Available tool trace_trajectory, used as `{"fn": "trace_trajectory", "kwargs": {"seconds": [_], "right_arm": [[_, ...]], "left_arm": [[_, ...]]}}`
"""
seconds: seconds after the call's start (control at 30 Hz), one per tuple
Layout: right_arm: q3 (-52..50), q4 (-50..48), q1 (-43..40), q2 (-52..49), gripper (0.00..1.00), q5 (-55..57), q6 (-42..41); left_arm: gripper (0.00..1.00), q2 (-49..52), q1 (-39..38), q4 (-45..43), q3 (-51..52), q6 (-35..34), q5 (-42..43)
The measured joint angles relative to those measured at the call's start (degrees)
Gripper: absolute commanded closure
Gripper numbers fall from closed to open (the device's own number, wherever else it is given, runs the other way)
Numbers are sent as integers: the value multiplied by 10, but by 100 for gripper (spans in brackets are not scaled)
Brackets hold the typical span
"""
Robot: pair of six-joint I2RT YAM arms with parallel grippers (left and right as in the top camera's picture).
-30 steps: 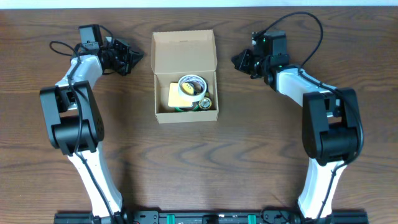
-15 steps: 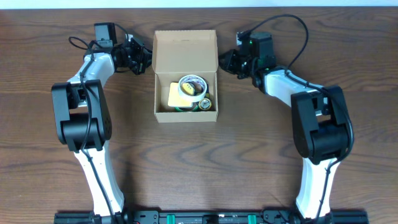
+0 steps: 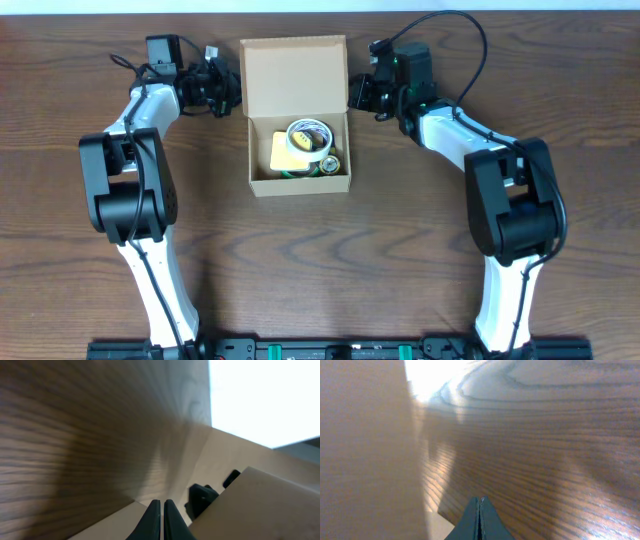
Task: Pack container
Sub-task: 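Fold the box lid closed with both grippers pushing the flaps over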
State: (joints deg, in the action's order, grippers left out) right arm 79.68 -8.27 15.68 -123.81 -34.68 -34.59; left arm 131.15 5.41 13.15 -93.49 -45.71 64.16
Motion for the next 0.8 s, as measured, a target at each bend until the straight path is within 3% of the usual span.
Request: {"fn": "trace_trajectory", "kwargs": {"seconds": [0.53, 0.8], "right_arm": [[1, 107, 1, 119, 99, 22, 81], [1, 202, 46, 171, 99, 30, 130]], "left_arm": [[95, -80, 2, 199, -40, 162, -35], [95, -114, 2, 316, -42, 245, -75]]}}
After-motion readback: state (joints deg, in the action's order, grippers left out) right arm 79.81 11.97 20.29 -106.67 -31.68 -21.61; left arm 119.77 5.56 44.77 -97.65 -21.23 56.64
